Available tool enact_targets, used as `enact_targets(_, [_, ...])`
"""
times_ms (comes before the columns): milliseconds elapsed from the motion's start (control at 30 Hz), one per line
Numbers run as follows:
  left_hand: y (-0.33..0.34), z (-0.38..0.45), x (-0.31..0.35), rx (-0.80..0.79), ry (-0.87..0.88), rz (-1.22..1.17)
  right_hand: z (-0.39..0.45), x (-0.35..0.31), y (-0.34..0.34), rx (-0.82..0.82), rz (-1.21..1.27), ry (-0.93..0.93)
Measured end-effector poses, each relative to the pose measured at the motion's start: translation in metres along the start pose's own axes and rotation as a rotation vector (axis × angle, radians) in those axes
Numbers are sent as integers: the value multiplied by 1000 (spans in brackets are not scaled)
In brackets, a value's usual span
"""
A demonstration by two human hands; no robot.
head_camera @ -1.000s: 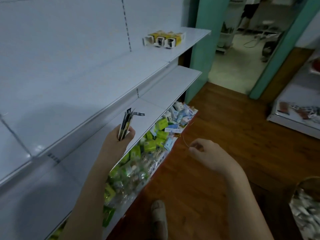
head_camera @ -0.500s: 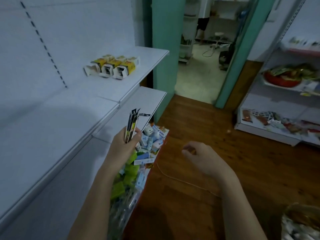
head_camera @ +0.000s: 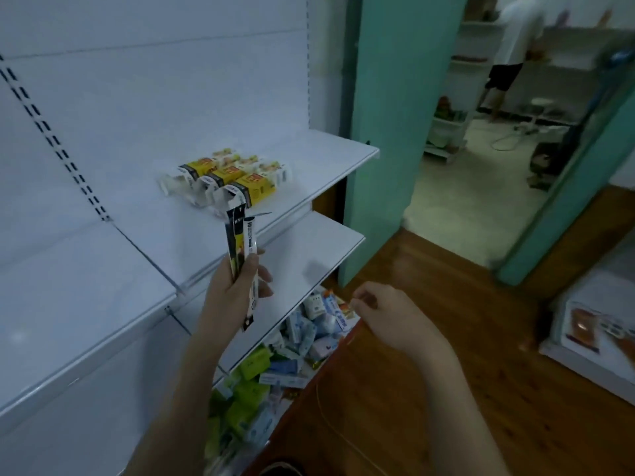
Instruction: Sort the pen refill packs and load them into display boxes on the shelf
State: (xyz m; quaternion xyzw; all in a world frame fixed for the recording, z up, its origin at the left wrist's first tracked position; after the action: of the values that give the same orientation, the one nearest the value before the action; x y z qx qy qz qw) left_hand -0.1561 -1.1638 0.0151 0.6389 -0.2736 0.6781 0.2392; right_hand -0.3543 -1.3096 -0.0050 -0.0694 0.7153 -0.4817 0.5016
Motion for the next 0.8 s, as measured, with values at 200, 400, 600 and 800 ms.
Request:
enact_targets(200, [-27,72,20,302,93,-98,111,-4,-4,-114,86,-149])
enact_targets(400, [-45,146,32,522,130,-142,222,-44,-13,-122,132,-369])
enact_targets(600, [-89,206,32,592,132,-415,314,-106,-8,-100,236,-626])
enact_targets(800, [-104,231,34,782,158,-493,397,-143,12,-229,179,-801])
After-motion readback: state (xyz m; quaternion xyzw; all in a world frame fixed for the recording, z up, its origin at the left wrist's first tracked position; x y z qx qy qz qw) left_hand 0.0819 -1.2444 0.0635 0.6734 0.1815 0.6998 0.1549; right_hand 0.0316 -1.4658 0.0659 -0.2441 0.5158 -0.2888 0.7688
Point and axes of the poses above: each hand's wrist, its own z-axis towards the middle knuckle, its own y-axis out of the palm, x = y × z, the point moved 5 cm from there along z, towards the middle knuckle, and after that the axes turned 8 degrees about -y, right-handed, at the moved point
